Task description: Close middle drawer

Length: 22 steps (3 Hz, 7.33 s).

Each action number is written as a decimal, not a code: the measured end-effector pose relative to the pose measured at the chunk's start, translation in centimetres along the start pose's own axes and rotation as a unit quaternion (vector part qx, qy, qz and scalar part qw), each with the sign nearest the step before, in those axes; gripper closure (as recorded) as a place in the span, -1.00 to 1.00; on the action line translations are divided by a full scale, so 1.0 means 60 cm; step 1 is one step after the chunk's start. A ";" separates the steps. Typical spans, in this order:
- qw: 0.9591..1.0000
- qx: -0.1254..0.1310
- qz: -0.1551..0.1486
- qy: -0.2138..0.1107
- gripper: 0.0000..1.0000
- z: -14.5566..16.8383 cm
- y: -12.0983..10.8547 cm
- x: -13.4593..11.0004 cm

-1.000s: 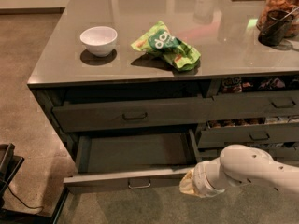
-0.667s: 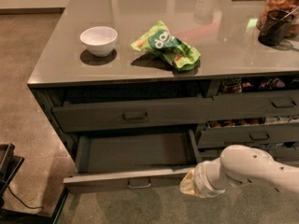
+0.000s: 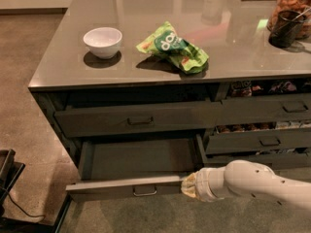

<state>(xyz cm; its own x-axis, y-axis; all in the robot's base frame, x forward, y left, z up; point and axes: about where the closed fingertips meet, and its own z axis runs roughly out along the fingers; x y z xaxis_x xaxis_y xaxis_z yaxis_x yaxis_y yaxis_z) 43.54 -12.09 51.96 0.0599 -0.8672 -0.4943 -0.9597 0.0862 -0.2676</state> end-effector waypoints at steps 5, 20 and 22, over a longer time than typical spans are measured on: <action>0.999 0.007 0.022 -0.034 1.00 0.155 -0.017 0.057; 0.999 0.026 0.016 -0.023 -0.30 0.151 -0.160 0.032; 0.999 0.026 0.016 -0.023 -1.00 0.152 -0.160 0.032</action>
Offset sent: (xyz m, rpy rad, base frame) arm 0.0381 0.0153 -0.0663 0.0489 -0.0033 -0.0116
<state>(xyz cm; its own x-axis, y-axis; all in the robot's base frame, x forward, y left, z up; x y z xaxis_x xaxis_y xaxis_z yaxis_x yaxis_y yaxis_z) 55.36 -10.12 46.06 0.0436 -0.8408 -0.5396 -0.9455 0.1397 -0.2942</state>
